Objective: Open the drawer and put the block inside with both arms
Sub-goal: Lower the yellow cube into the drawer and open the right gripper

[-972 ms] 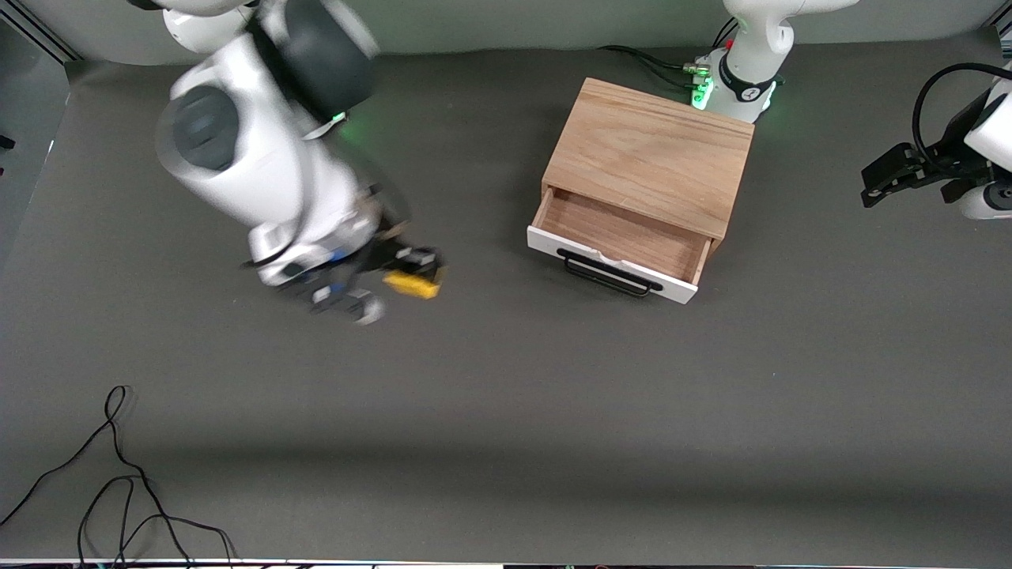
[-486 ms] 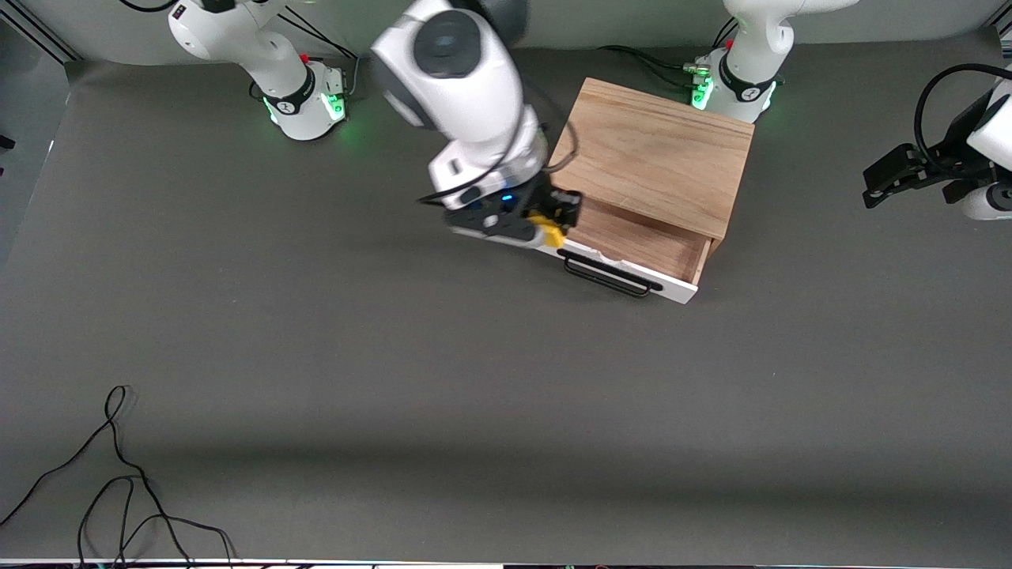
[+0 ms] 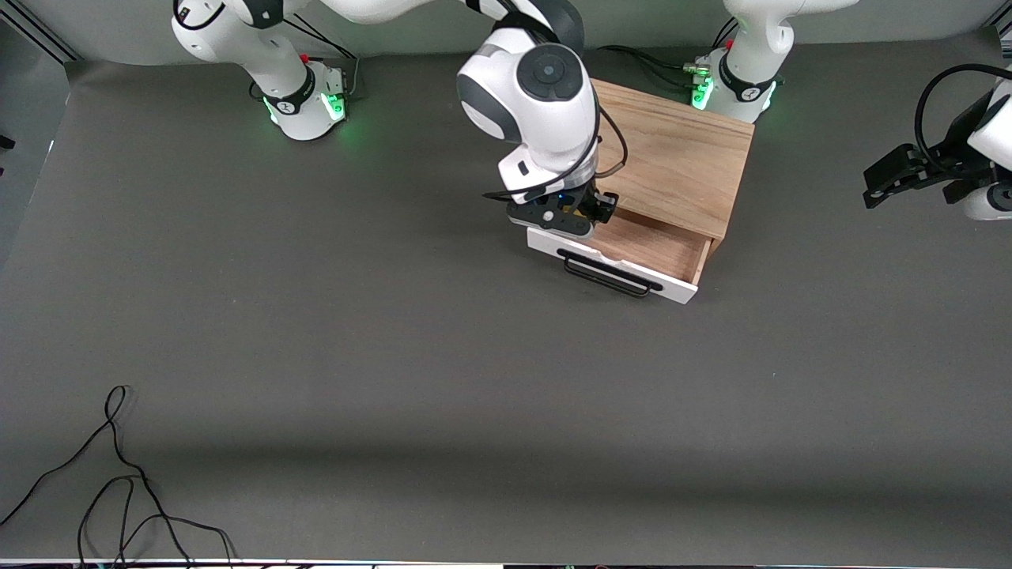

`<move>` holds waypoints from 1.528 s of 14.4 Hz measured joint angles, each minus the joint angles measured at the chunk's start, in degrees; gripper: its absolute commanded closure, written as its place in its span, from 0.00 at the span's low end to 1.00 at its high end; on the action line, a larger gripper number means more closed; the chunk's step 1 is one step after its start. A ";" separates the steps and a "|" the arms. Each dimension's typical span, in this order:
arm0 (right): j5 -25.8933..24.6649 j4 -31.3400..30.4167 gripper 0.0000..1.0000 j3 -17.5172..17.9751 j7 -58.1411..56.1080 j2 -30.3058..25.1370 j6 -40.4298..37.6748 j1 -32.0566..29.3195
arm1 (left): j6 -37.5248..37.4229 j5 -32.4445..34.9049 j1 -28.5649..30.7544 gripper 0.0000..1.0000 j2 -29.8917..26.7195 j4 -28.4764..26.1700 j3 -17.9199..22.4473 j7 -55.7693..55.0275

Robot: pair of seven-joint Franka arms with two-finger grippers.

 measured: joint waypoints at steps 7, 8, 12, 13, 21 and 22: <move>-0.02 -0.01 0.78 0.03 3.51 3.15 0.00 2.37 | 0.04 0.00 0.00 0.00 0.00 0.00 0.00 0.02; -0.02 -0.01 0.76 0.03 4.08 3.77 0.09 2.64 | 0.04 0.00 0.00 0.00 0.00 0.00 0.00 0.02; -0.05 0.00 0.70 0.02 4.95 5.38 0.97 2.77 | 0.07 0.00 0.00 0.00 0.00 0.00 0.01 0.02; -0.08 0.02 0.69 -0.01 4.96 5.64 0.98 2.77 | 0.16 0.00 0.00 0.00 0.00 0.00 0.02 0.02; -3.41 0.14 0.00 -0.13 5.20 7.68 2.86 3.05 | 0.30 0.00 0.00 0.00 0.00 0.00 0.14 0.02; -3.54 0.36 0.00 -0.28 5.20 7.50 2.91 3.06 | 0.31 0.00 0.00 0.00 0.00 0.00 0.16 0.02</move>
